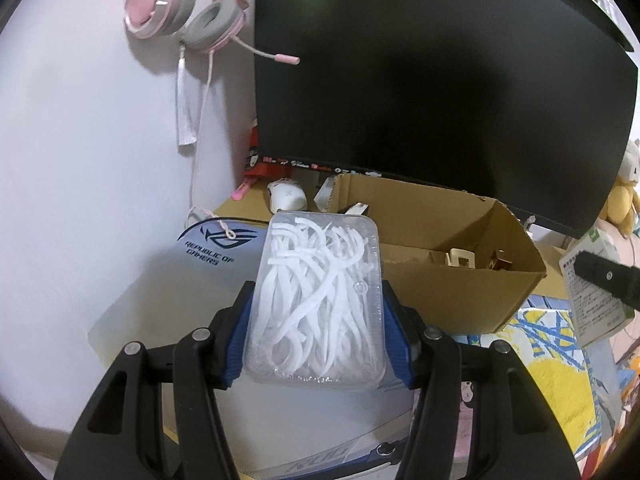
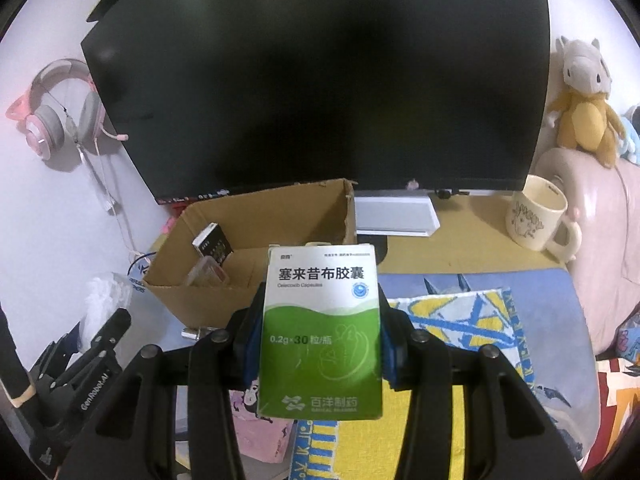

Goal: Organize objects
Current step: 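Carry the floss-pick box and medicine box with both tools over the cardboard box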

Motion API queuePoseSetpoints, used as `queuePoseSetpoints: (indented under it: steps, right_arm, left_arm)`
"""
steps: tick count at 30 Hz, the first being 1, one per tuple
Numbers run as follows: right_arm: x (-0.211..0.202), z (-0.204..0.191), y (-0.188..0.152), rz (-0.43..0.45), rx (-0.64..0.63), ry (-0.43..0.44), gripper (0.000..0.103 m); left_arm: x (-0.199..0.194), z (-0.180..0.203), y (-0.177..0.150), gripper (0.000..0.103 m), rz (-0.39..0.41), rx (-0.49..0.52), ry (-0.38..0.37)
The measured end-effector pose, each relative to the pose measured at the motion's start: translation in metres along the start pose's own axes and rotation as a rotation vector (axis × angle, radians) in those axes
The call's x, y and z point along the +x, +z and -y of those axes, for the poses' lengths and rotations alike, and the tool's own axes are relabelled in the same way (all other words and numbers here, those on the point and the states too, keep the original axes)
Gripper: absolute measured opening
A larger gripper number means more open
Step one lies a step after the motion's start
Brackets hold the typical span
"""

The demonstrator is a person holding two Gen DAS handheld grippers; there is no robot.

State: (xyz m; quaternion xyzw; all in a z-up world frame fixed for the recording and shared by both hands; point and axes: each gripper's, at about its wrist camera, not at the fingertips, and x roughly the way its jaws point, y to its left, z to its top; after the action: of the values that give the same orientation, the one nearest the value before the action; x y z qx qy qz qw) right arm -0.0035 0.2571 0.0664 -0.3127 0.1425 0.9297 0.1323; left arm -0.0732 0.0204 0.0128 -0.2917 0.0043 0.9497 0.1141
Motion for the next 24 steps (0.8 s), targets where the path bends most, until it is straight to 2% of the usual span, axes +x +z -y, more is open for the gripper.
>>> queuePoseSetpoints:
  steps: [2,7,14,18,24]
  right_arm:
    - [-0.003,0.000,0.004,0.006,0.007,0.032,0.050]
    - [-0.007,-0.010,0.017,0.042,-0.031,-0.032,0.050]
    - [0.008,-0.011,0.024,0.032,-0.038,-0.018,0.050]
    - [0.008,-0.006,0.031,0.074,-0.021,-0.009,0.050]
    - [0.013,-0.004,0.041,0.123,-0.012,0.013,0.050]
  left_arm:
    - [0.000,0.003,0.004,0.057,0.009,0.013,0.000]
    - [-0.001,0.010,0.021,0.057,0.029,0.025,-0.001]
    - [-0.001,0.018,0.047,0.057,0.057,0.021,-0.005]
    - [0.002,0.020,0.063,0.057,0.079,0.026,0.011]
    - [0.010,0.019,0.081,0.057,0.095,0.003,-0.012]
